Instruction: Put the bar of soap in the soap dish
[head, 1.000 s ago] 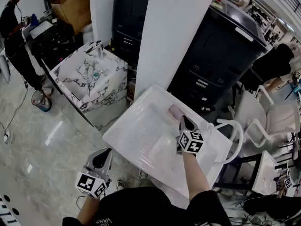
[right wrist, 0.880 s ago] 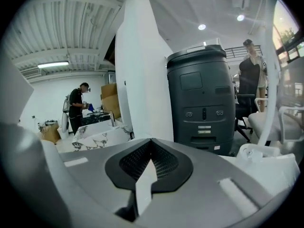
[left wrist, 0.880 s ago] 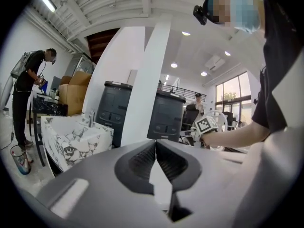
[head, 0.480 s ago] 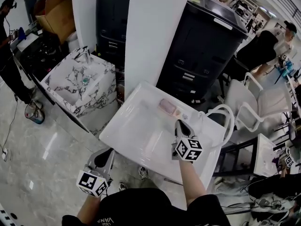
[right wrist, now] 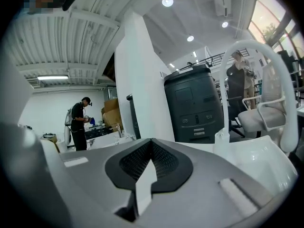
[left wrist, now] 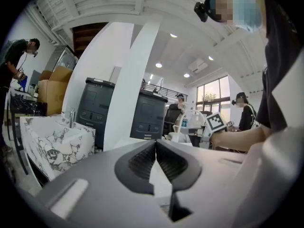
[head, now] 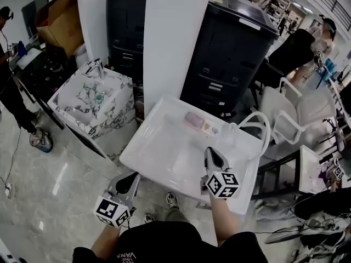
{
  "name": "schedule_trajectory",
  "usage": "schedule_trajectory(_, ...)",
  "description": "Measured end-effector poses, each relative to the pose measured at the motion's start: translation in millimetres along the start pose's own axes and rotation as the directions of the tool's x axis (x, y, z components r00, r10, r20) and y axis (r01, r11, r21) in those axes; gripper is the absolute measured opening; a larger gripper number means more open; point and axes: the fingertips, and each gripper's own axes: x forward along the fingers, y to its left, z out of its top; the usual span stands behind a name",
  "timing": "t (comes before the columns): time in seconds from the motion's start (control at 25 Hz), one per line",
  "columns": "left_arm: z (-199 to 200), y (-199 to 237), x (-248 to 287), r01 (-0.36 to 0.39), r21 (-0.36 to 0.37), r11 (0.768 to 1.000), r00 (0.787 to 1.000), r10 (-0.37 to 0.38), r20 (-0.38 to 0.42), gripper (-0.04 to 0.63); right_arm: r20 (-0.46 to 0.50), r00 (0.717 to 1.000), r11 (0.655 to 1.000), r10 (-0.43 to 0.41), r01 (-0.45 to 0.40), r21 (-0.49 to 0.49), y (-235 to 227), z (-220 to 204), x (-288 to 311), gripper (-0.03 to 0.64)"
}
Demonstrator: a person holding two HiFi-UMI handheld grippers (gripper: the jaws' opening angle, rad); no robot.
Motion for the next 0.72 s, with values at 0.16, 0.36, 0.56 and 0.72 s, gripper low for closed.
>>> schedule_trajectory(0.16, 6, 1, -6, 0.013, 0.016, 1.000, 1.000, -0.013, 0.006, 0.054, 0.026, 1.000, 1.000, 0.007, -0.007, 0.013, 13, 4, -19, 0.002)
schedule_trajectory(0.36, 13, 4, -12, 0.013, 0.031, 0.999, 1.000, -0.014, 0.019, 0.054, 0.050, 0.999, 0.998, 0.012, -0.015, 0.062, 22, 6, -41, 0.002)
schedule_trajectory(0.56, 17, 4, -17, 0.018, 0.038, 0.999, 0.999, -0.020, 0.033, 0.054, 0.057, 0.998, 0.996, 0.006, -0.011, 0.084, 30, 1, -62, 0.002)
schedule_trajectory(0.72, 19, 3, -19, 0.027, 0.033, 0.999, 0.999, -0.028, 0.046, 0.054, 0.053, 0.999, 0.995, 0.011, -0.016, 0.103, 39, -6, -76, 0.002)
